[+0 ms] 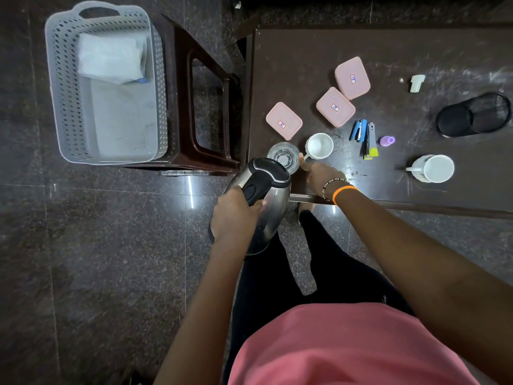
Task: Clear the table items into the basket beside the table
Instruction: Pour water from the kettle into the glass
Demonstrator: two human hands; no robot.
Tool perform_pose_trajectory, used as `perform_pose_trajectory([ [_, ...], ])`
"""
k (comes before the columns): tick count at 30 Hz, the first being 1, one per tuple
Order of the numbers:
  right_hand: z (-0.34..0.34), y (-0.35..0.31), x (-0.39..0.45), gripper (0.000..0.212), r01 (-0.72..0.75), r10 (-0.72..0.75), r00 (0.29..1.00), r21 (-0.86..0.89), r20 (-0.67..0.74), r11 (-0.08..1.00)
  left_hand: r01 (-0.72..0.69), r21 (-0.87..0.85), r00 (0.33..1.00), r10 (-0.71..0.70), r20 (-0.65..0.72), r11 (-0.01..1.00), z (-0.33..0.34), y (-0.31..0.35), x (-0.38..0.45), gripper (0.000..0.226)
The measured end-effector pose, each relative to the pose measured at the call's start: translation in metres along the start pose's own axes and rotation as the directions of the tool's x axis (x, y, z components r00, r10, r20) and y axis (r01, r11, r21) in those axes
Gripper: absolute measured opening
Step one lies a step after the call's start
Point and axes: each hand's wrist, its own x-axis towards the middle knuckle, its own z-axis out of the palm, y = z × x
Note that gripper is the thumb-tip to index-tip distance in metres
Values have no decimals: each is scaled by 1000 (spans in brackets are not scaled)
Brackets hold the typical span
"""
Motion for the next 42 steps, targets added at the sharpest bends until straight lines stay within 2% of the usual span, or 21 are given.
perform_pose_trajectory([
  [30,4,4,1,77,24,-24,1000,12,8,1000,-11,17,1000,11,-5,1000,-3,10,1,40],
  [42,5,4,2,73,29,-29,1000,-2,-12,1000,4,12,1000,-3,-5,1000,-4,10,2,40],
])
